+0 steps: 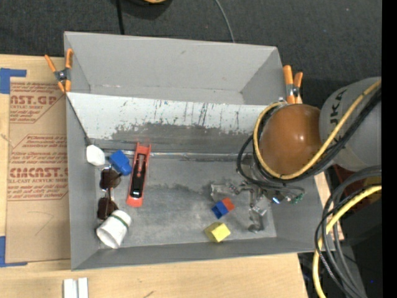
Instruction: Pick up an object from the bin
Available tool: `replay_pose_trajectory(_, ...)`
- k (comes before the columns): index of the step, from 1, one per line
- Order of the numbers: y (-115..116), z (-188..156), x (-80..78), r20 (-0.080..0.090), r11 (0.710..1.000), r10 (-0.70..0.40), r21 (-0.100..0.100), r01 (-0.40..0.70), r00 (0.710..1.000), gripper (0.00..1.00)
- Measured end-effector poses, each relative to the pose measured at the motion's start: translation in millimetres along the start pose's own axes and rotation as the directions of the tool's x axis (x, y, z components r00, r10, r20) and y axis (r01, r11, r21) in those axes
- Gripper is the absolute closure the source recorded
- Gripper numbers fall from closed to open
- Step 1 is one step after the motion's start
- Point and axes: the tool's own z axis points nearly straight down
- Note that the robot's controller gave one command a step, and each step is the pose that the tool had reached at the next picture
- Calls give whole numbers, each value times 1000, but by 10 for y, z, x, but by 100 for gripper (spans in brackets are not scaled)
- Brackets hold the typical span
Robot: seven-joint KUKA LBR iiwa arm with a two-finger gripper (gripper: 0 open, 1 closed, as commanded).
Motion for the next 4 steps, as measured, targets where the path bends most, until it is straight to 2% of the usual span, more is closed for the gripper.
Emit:
replay_pose_trajectory(1, 253, 188, -258, 6, 979, -203, 5, 203, 979, 100)
replay_pose_trajectory(2, 253, 188, -258, 6, 979, -203, 5, 203, 979, 100)
replay_pose_trajectory(3, 249, -281, -254, 2, 979, -205, -1, 205, 979, 100)
replay_pose_trajectory(4, 88, -639, -93, 9, 971, -239, 6, 239, 971, 100)
